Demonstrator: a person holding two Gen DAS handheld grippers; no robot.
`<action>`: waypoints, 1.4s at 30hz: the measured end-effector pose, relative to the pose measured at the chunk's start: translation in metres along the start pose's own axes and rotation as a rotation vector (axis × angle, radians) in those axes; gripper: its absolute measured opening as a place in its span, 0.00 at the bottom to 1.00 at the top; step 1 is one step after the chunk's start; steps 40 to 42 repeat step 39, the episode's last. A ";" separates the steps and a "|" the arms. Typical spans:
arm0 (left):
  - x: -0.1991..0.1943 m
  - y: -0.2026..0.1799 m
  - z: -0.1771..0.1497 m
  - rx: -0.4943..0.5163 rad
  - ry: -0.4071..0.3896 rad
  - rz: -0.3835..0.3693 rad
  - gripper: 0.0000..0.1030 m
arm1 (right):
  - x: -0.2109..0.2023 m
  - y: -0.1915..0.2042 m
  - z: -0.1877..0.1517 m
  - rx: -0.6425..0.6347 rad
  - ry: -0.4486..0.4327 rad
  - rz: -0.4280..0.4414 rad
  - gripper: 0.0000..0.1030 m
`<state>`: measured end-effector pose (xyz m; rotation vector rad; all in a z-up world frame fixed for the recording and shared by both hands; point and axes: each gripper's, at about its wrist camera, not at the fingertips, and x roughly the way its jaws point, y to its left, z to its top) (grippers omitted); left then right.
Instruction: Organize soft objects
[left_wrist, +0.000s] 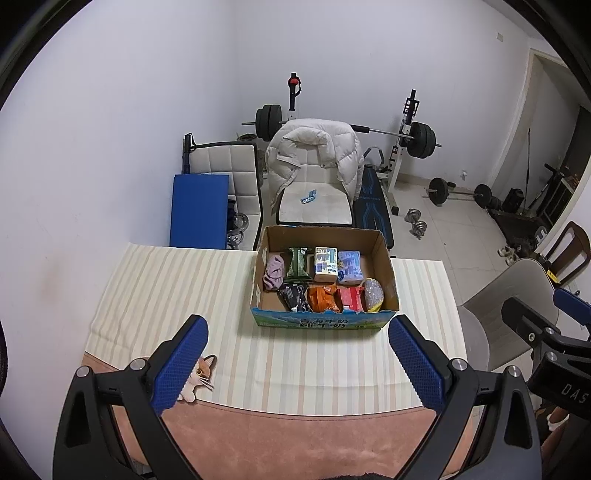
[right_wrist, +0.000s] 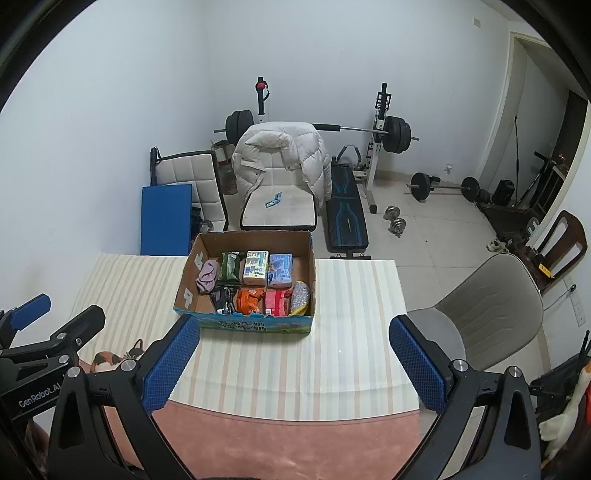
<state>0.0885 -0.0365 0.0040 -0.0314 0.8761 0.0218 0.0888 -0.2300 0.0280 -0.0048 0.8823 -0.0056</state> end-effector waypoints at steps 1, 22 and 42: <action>-0.001 0.000 0.001 -0.001 -0.001 -0.001 0.98 | 0.000 0.000 0.000 0.001 0.002 0.001 1.00; -0.007 0.002 0.003 -0.003 -0.015 0.013 0.97 | 0.000 -0.002 0.001 -0.003 -0.003 -0.001 1.00; -0.008 0.007 0.004 -0.002 -0.025 0.015 0.97 | -0.004 -0.003 0.003 -0.009 -0.018 -0.003 1.00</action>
